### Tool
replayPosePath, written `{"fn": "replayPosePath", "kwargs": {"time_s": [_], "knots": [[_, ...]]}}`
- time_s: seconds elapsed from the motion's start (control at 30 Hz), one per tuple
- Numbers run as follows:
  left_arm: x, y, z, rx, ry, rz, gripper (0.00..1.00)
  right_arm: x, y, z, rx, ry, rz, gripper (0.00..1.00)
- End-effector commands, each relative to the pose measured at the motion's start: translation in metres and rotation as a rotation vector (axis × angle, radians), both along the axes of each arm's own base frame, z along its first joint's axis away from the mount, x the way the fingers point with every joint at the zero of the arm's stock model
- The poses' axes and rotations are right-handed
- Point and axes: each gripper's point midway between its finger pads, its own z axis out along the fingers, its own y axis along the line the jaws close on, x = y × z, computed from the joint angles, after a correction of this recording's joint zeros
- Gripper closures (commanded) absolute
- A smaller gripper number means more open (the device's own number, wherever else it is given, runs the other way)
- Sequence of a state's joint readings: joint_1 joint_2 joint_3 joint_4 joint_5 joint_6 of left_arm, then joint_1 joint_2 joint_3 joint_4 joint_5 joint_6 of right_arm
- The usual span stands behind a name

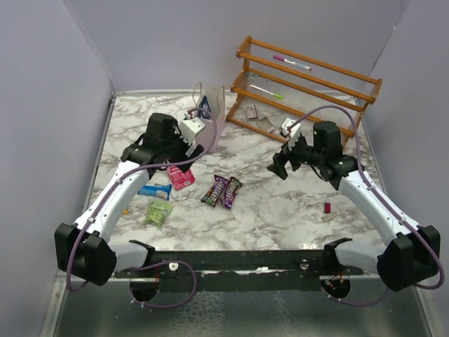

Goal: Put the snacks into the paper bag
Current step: Place the snack in the paper bag, then pick up the snack from the center of the board.

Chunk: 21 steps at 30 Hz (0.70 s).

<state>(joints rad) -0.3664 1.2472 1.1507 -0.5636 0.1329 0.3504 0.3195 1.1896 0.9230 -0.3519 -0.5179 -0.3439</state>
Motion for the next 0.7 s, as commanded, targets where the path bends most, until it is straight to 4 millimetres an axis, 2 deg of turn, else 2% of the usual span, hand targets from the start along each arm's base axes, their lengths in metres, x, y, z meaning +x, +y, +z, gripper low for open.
{"fn": "replayPosePath", "kwargs": {"time_s": [0.0, 0.13, 0.23, 0.37, 0.67], "knots": [[-0.012, 0.045, -0.033, 0.134, 0.053, 0.041, 0.08, -0.013, 0.005, 0.008, 0.022, -0.025, 0.068, 0.01], [-0.024, 0.076, -0.070, 0.209, 0.142, 0.024, 0.08, -0.013, 0.006, 0.006, 0.025, -0.019, 0.072, 0.01], [-0.035, 0.090, -0.091, 0.234, 0.212, -0.044, 0.08, -0.013, 0.007, 0.003, 0.025, -0.006, 0.073, 0.02], [-0.046, 0.095, -0.112, 0.270, 0.266, -0.176, 0.08, -0.014, 0.008, -0.001, 0.021, 0.013, 0.081, 0.02], [-0.047, 0.103, -0.158, 0.409, 0.327, -0.409, 0.10, -0.014, 0.008, -0.006, 0.017, 0.032, 0.084, 0.03]]}}
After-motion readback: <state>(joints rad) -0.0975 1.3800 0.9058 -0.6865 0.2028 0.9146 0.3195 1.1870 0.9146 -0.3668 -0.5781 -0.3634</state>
